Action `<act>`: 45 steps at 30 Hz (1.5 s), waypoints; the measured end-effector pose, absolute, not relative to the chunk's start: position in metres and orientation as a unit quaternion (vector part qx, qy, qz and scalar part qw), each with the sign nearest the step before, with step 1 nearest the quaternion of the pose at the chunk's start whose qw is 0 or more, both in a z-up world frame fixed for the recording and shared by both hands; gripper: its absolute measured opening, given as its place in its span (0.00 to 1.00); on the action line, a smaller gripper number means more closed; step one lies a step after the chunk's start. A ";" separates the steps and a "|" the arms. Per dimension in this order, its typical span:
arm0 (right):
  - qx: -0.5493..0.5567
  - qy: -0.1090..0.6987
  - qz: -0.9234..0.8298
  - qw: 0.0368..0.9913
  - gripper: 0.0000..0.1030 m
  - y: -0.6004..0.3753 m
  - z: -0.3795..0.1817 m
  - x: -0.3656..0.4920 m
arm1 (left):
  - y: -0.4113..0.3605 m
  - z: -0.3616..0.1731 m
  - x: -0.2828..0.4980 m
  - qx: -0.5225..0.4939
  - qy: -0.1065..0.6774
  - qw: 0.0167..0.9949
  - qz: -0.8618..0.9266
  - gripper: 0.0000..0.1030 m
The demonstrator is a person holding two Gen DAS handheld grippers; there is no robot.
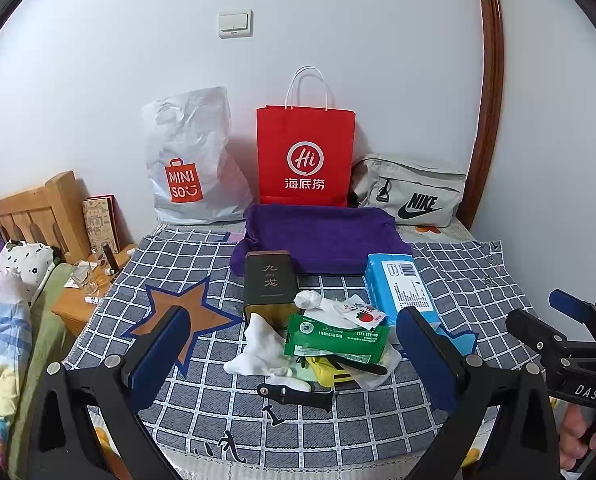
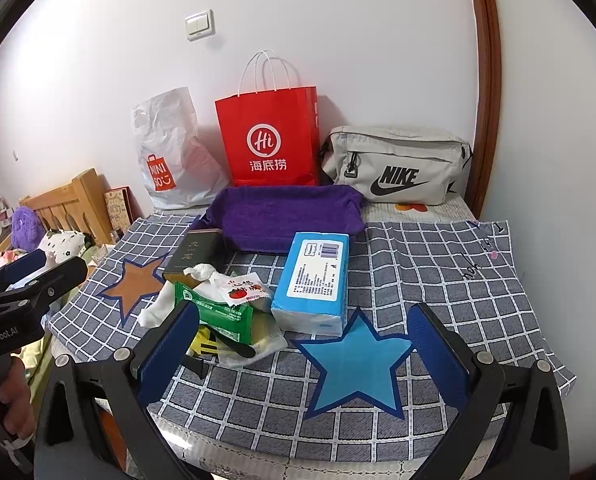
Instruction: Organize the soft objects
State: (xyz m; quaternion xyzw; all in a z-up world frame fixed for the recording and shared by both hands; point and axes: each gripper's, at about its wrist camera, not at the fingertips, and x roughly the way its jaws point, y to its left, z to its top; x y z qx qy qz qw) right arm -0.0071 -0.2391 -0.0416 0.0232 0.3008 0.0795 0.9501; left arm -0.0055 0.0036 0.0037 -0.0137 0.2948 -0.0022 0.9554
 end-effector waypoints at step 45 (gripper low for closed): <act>0.025 0.291 0.086 0.952 1.00 -0.235 -0.035 -0.016 | 0.005 0.004 -0.009 -0.015 0.291 0.956 -0.005 1.00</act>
